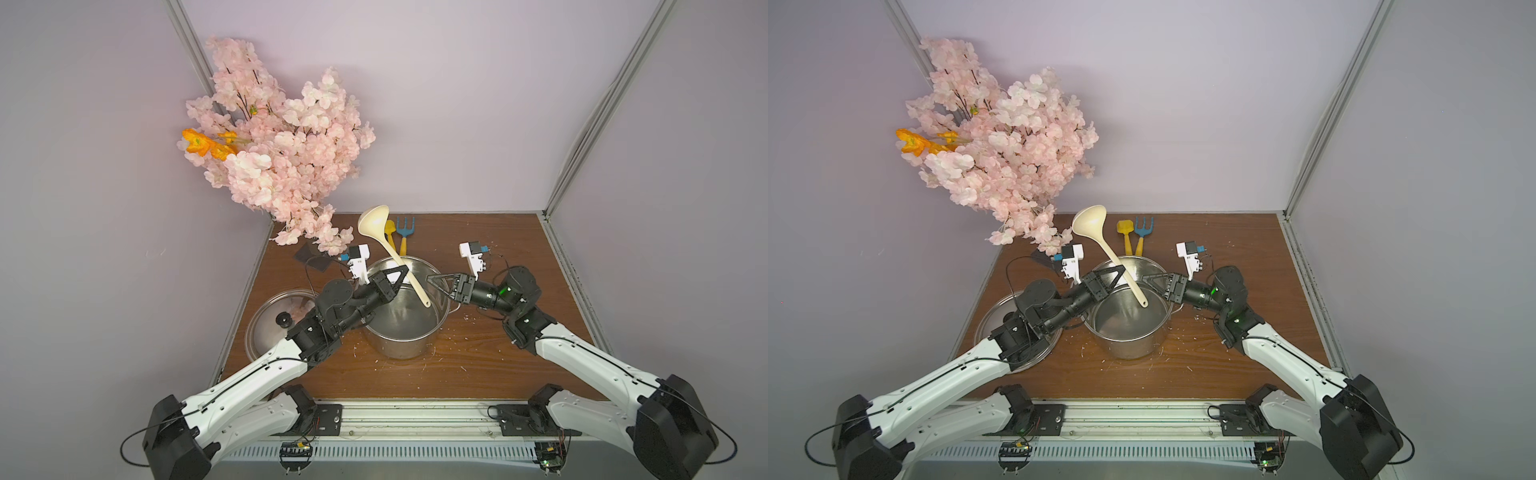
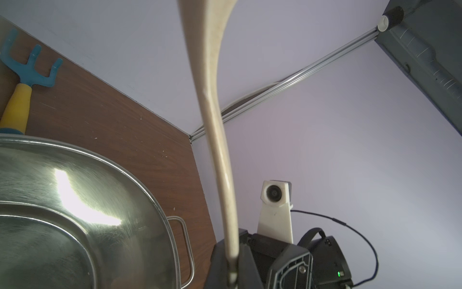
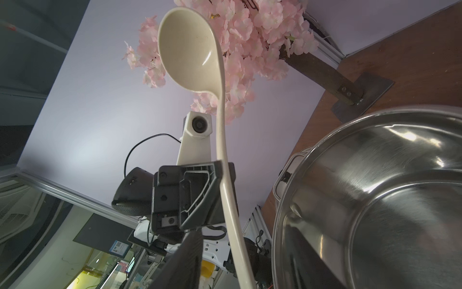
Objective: Stir the soup with a spoon
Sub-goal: Adjust the spoon.
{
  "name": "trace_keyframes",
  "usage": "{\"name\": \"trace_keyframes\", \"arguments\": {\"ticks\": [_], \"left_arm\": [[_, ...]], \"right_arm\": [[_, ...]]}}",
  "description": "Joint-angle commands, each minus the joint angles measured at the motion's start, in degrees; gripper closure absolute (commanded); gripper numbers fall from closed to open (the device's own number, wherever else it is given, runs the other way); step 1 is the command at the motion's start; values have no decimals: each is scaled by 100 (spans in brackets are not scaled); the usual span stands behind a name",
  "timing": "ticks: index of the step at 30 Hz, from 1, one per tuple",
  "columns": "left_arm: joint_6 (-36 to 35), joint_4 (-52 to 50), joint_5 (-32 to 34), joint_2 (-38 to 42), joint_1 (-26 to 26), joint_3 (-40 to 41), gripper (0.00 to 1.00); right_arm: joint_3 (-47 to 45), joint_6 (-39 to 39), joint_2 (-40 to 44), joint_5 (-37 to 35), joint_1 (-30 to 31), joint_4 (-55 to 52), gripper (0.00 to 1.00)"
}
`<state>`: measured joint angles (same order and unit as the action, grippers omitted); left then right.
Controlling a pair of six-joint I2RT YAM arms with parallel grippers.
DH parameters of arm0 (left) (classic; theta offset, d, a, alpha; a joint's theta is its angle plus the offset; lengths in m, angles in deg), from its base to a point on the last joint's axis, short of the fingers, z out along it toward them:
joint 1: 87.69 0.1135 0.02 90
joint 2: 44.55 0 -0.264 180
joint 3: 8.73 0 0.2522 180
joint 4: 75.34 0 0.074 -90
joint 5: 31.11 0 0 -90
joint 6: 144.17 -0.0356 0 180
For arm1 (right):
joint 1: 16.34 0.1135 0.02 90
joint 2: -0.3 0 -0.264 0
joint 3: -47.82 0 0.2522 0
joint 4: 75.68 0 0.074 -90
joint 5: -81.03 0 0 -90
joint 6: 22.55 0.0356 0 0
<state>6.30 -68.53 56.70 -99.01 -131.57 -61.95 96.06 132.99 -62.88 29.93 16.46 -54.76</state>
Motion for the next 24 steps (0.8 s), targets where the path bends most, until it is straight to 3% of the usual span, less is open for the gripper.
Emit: {"name": "trace_keyframes", "arguments": {"ticks": [1,6,12,17,24], "left_arm": [[244,818,324,55,55,132,100],[280,1010,431,86,47,284,100],[386,1264,642,187,8,531,100],[437,1473,803,264,-80,718,100],[486,1689,898,211,-193,792,100]], "right_arm": [[-185,470,23,-399,269,1127,44],[-95,572,-215,-523,619,1374,46],[43,652,-452,-720,865,1555,59],[47,625,-554,-904,941,1609,64],[48,575,-752,-1029,957,1700,63]]}}
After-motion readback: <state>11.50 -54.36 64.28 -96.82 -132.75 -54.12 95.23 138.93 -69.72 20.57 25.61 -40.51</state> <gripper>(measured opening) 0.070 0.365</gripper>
